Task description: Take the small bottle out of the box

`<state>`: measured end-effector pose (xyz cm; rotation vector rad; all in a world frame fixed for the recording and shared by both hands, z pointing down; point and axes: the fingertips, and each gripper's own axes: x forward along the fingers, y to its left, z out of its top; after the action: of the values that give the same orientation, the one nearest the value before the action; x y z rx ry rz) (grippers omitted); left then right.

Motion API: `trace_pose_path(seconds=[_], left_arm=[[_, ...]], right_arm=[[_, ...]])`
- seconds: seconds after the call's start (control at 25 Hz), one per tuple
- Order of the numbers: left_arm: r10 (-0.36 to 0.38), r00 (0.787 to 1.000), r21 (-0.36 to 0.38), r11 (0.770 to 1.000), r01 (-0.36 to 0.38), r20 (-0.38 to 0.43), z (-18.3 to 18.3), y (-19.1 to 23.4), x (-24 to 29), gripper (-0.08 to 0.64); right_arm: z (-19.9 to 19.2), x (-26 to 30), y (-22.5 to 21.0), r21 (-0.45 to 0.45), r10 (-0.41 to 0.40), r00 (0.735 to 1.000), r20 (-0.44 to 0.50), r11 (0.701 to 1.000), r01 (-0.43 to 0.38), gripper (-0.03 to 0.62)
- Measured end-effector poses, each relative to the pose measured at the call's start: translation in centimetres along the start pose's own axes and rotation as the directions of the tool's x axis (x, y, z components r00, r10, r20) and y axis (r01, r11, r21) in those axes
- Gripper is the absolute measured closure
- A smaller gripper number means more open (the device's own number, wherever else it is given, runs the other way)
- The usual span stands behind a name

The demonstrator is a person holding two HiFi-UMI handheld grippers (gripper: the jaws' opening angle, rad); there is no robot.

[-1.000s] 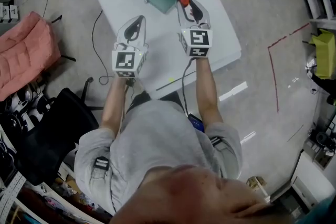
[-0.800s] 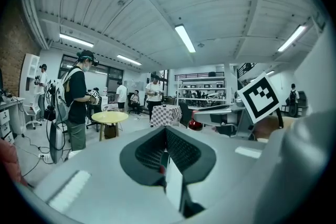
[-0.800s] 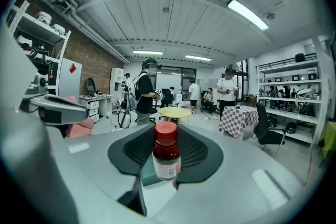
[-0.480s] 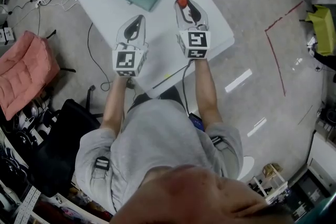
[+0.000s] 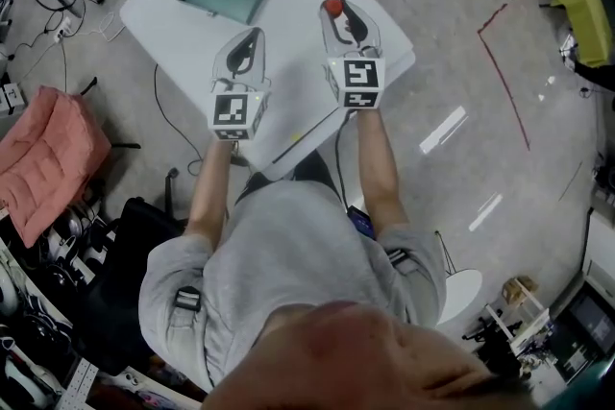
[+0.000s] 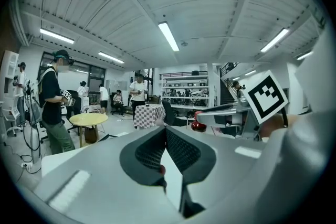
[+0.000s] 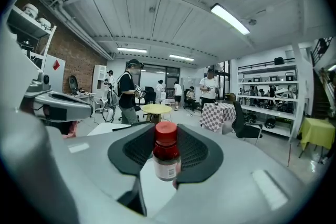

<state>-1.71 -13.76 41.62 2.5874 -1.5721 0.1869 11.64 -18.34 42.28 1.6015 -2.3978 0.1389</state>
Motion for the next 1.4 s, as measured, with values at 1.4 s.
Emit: trace_pose_path(seconds=[1.4], left_arm=[[-0.217,0.972,0.024,0.975,0.220,-0.085,-3.3,-9.9,9.8,0.548]], right_arm=[[-6.7,-3.5,-12.7,0.066,-0.201,0.976,-0.084,0.976,0.206,0.462]])
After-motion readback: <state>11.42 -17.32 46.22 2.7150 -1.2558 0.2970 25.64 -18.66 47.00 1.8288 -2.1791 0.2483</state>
